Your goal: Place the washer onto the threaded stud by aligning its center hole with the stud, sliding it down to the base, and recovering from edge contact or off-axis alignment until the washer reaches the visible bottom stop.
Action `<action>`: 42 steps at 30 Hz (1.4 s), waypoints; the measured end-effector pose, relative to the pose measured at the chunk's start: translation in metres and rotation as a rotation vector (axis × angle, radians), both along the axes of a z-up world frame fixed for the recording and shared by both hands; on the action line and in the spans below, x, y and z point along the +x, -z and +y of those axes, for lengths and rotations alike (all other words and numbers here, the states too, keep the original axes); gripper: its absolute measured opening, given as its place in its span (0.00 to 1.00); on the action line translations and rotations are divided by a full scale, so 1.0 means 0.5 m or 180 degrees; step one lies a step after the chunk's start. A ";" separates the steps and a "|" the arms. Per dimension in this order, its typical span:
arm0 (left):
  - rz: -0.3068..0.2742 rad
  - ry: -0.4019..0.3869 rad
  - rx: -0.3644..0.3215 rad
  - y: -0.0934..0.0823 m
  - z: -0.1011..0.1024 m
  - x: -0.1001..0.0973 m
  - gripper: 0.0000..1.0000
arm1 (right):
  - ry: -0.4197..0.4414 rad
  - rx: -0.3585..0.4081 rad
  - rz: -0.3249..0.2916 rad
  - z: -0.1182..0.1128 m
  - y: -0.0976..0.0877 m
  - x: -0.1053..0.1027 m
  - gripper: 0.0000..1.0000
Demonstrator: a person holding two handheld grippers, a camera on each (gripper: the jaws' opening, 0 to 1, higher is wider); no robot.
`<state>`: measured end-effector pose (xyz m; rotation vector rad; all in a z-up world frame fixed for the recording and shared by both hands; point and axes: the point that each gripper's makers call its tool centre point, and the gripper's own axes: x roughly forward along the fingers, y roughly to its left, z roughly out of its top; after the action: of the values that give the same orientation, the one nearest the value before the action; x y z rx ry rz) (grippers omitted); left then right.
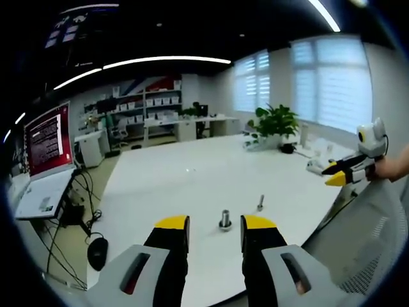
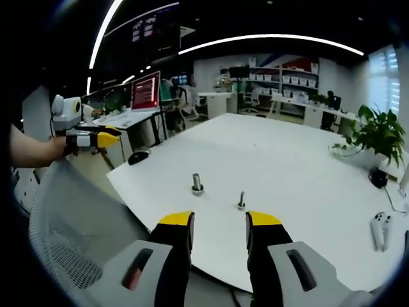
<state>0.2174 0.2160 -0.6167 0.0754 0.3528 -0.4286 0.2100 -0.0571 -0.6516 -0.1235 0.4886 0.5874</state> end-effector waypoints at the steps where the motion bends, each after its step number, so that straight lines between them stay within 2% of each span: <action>1: -0.0007 -0.0010 -0.0009 -0.001 0.001 0.000 0.30 | -0.0003 0.0004 0.0000 0.001 -0.001 0.000 0.35; 42: 0.0082 -0.0036 0.0070 0.013 0.005 0.000 0.29 | 0.0044 0.0081 0.0031 -0.002 -0.001 -0.001 0.33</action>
<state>0.2172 0.2183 -0.6233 0.0895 0.3831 -0.4150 0.2097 -0.0581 -0.6512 -0.0931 0.4910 0.5808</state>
